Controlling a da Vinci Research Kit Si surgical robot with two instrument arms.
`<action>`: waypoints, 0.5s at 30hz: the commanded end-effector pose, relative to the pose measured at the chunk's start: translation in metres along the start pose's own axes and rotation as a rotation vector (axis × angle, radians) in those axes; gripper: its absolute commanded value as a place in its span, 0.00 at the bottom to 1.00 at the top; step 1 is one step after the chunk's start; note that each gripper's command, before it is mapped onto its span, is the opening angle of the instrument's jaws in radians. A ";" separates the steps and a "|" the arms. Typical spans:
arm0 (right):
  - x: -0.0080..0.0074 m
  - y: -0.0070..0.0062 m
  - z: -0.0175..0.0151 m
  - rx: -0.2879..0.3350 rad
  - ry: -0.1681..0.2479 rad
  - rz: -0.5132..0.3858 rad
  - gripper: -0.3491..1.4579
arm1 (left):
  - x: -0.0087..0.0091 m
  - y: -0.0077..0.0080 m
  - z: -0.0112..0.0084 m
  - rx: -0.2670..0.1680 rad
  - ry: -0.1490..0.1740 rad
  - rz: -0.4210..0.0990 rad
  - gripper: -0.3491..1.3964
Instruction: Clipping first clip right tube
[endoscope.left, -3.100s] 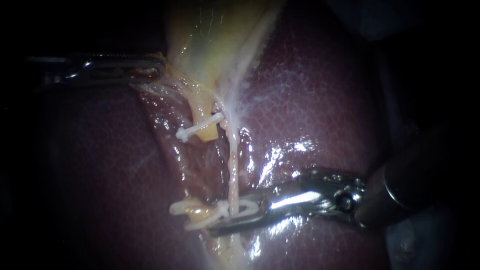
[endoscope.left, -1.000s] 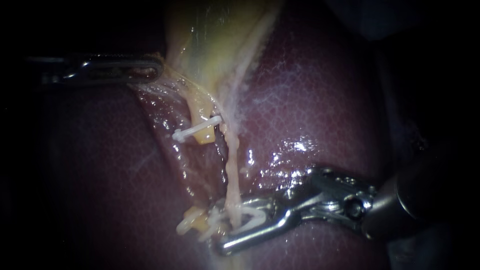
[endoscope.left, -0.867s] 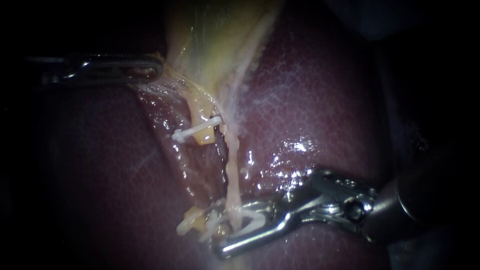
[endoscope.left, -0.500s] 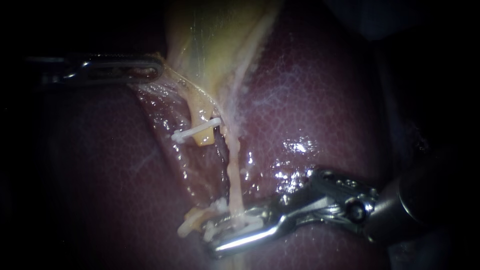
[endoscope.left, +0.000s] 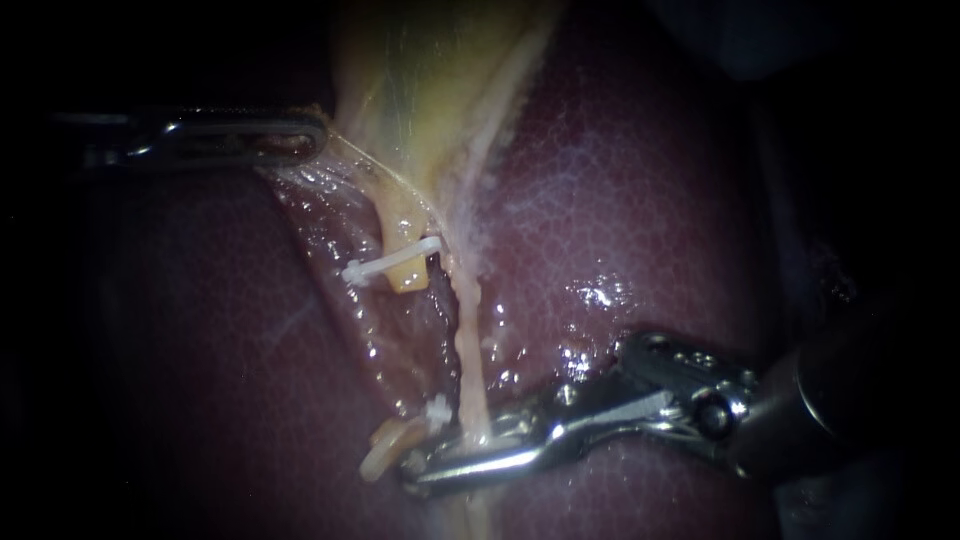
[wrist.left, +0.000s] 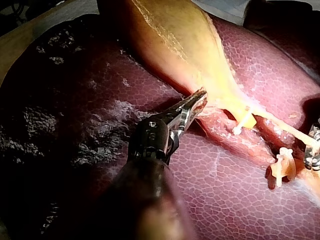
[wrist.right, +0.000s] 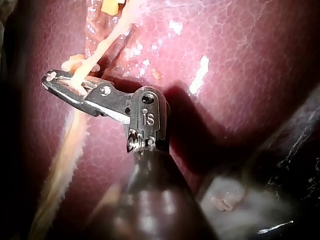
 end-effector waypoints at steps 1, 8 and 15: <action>-0.0001 0.0001 -0.0001 -0.009 -0.009 -0.007 0.00 | 0.0000 0.0000 0.0000 0.001 0.000 0.000 0.00; -0.0002 0.0003 -0.0002 -0.011 -0.015 -0.013 0.00 | 0.0000 0.0000 0.0000 0.001 0.000 0.000 0.00; -0.0001 0.0004 -0.0003 -0.011 -0.015 -0.013 0.00 | 0.0000 0.0000 0.0000 0.001 0.000 -0.006 0.00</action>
